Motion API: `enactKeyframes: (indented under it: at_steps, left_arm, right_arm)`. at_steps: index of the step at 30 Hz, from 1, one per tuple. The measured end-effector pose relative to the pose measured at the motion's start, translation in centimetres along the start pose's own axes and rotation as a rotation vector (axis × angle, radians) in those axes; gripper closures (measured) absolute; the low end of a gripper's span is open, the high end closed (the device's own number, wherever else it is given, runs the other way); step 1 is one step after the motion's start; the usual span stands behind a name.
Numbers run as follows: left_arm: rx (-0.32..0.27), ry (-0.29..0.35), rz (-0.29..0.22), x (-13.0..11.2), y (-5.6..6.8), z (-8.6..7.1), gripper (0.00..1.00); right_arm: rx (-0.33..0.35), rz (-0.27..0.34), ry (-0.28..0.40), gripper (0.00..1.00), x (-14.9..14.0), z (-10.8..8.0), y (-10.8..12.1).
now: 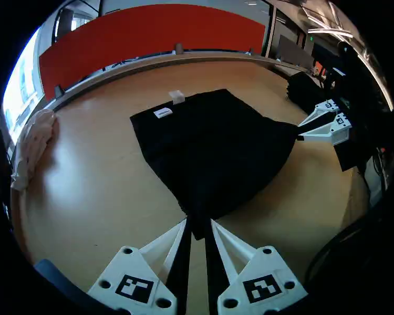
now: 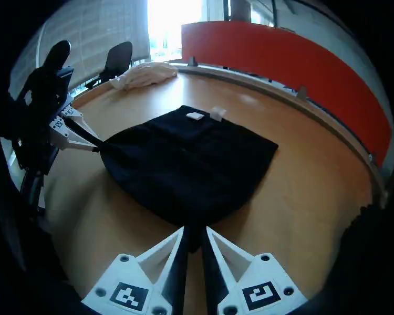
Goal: Fold towel
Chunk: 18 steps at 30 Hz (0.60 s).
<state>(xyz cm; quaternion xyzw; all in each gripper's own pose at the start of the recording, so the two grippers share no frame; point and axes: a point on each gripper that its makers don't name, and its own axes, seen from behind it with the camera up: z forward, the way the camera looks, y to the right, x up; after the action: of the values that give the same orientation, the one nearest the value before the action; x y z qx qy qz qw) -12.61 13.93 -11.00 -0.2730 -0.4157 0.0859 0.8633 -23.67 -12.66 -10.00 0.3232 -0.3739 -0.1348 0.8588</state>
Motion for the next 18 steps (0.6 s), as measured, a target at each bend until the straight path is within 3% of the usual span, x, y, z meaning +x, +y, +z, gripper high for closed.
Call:
enactKeyframes:
  at_steps: [8, 18]
  left_arm:
    - [0.01, 0.017, -0.021, 1.6, 0.2, -2.2, 0.84]
    - [0.026, 0.039, -0.048, 3.6, 0.2, -4.7, 0.84]
  right_arm:
    - [-0.008, 0.002, 0.041, 0.85, 2.6, -1.9, 0.0]
    - [-0.011, -0.061, 0.068, 0.85, 5.0, -4.4, -0.5]
